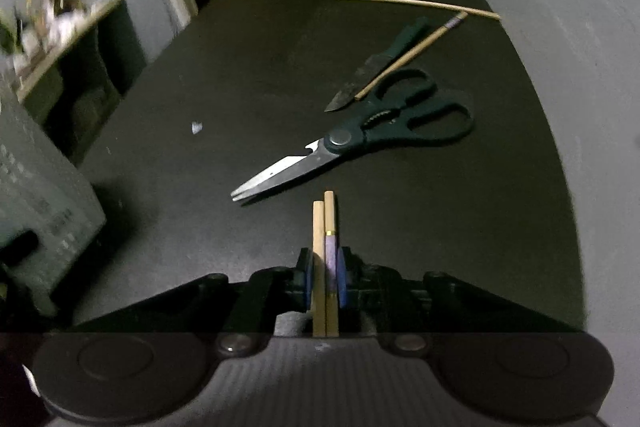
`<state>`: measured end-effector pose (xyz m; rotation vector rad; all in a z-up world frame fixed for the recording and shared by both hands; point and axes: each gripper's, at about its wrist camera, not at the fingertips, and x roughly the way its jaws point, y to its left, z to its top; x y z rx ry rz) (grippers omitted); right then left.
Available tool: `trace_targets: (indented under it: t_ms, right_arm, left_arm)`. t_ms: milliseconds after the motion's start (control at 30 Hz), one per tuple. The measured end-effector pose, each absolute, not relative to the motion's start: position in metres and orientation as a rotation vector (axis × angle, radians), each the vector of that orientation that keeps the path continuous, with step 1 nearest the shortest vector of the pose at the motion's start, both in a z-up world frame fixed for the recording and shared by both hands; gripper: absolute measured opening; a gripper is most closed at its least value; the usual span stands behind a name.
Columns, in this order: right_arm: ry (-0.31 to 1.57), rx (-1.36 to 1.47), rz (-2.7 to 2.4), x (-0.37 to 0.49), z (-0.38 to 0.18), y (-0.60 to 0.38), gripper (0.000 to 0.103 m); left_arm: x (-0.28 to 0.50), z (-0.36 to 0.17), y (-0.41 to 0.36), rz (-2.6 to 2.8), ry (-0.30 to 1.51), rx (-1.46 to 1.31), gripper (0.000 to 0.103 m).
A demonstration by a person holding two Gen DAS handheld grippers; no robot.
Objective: Organize utensils
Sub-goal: 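Lift the chopsticks with the right tool up toward the basket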
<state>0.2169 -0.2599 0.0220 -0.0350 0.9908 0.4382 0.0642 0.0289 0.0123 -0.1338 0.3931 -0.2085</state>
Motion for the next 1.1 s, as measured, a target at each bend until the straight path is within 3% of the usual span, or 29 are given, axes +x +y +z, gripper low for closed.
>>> trace_targets:
  t_ms: [567,833,1100]
  right_arm:
    - [0.909,0.027,0.477,0.197,0.026,-0.267,0.014]
    - [0.918,-0.149,0.467,0.193,0.021,-0.238,0.014]
    - [0.956,-0.215,0.498,0.201,0.022,-0.224,0.025]
  left_arm:
    - [0.065,0.013,0.026,-0.202,0.395,-0.127,0.079]
    - [0.065,0.013,0.026,-0.203,0.394,-0.127,0.079]
    - [0.064,0.014,0.025,-0.203,0.395,-0.13,0.079]
